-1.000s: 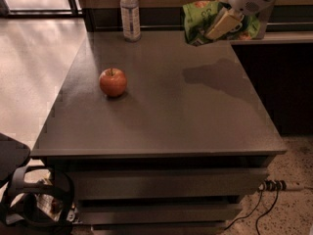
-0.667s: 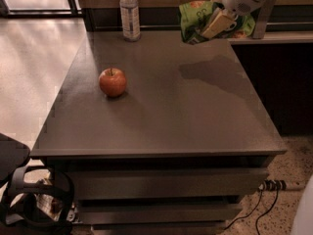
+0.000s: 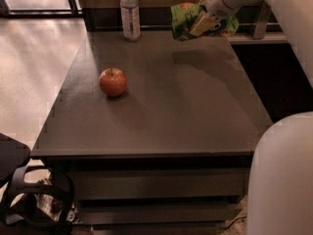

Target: Move green rice chip bag near blue plastic bottle

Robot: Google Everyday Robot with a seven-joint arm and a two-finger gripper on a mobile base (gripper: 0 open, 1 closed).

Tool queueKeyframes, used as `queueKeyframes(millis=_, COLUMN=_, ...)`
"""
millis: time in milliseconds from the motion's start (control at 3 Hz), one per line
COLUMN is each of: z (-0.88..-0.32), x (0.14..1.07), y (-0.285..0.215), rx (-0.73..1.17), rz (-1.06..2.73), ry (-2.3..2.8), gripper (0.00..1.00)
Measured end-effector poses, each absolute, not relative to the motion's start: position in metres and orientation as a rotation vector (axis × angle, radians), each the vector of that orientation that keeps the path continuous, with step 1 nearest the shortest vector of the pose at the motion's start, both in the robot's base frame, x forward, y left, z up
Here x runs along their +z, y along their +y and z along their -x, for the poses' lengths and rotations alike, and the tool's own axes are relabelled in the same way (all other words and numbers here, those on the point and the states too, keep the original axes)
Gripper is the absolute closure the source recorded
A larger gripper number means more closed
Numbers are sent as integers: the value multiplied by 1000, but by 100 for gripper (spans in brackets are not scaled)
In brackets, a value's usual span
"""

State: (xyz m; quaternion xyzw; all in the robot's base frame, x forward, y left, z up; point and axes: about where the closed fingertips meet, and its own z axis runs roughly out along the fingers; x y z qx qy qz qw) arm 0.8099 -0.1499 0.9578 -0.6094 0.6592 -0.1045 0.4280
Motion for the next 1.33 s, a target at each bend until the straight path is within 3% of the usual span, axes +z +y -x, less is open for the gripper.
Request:
queueKeyframes(millis=667, z=-869, x=925, y=-130, rx=-230, rz=1488, ry=1607, gripper=100)
queueKeyframes(millis=1333, z=-885, x=914, y=-91, rx=-122, rz=1524, ry=1505, gripper=98)
